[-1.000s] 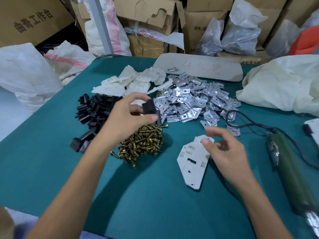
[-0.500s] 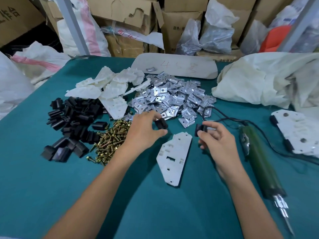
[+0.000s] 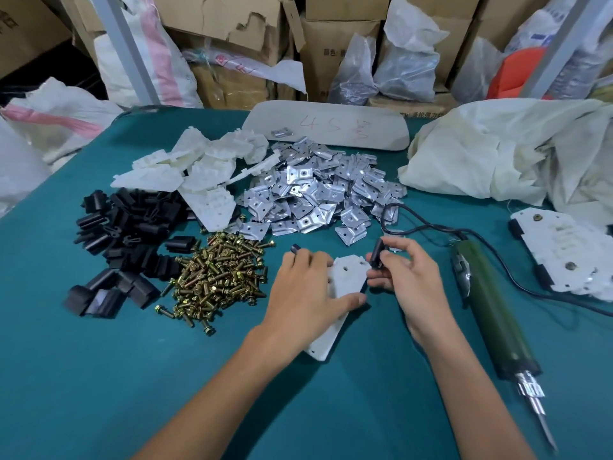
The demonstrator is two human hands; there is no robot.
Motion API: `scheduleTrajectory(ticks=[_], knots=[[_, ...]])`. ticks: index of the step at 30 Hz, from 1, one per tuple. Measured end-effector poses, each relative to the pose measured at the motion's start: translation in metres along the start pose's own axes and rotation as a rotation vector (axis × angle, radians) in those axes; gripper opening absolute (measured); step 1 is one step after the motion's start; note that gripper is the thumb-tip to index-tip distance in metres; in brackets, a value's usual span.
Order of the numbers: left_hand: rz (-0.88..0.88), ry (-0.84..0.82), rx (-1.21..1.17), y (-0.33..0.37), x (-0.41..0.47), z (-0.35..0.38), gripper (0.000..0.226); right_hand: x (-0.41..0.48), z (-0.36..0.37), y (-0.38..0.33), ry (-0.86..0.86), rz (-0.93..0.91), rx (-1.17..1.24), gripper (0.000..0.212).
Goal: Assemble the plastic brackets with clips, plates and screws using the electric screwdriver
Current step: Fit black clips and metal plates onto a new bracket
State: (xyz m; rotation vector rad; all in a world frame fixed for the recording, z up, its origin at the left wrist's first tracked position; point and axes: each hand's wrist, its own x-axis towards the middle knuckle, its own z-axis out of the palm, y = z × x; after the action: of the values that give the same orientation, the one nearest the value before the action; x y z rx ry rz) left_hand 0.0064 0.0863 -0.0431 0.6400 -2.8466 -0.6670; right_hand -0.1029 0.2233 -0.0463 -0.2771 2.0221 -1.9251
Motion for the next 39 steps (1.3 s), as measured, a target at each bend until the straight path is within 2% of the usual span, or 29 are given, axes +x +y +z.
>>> scheduleTrajectory(ticks=[5, 11, 15, 20, 25, 31, 33, 36, 38, 39], knots=[[-0.139, 0.109, -0.443, -0.006, -0.001, -0.001, 0.051, -0.002, -0.001, -0.005, 0.005, 0.023, 0.031, 0.023], [-0.133, 0.117, -0.864, -0.014, -0.004, 0.001, 0.035, -0.014, 0.014, -0.008, -0.217, 0.062, 0.077, 0.027], [-0.095, 0.045, -0.895, -0.015, -0.005, 0.003, 0.028, -0.015, 0.015, -0.009, -0.244, 0.051, 0.064, 0.027], [-0.023, -0.032, -0.868, -0.015, -0.006, 0.002, 0.044, -0.013, 0.014, -0.010, -0.214, 0.051, 0.073, 0.023], [0.014, -0.054, -0.868, -0.014, -0.007, -0.001, 0.046, -0.014, 0.017, -0.007, -0.150, 0.001, 0.086, 0.015], [0.027, -0.030, -0.882, -0.015, -0.006, 0.002, 0.042, -0.015, 0.022, -0.002, -0.130, -0.075, 0.077, 0.017], [0.013, -0.021, -0.923, -0.013, -0.006, 0.002, 0.040, -0.015, 0.024, -0.003, -0.147, -0.068, 0.098, 0.008], [-0.012, -0.002, -1.043, -0.013, -0.001, 0.000, 0.038, -0.012, 0.028, 0.000, -0.110, -0.027, 0.149, 0.020], [-0.068, -0.034, -1.155, -0.016, 0.000, -0.006, 0.035, -0.011, 0.030, 0.005, -0.018, -0.086, 0.001, 0.016], [-0.111, -0.113, -1.271, -0.017, 0.001, -0.009, 0.032, -0.012, 0.030, 0.008, -0.001, -0.143, -0.111, 0.013]])
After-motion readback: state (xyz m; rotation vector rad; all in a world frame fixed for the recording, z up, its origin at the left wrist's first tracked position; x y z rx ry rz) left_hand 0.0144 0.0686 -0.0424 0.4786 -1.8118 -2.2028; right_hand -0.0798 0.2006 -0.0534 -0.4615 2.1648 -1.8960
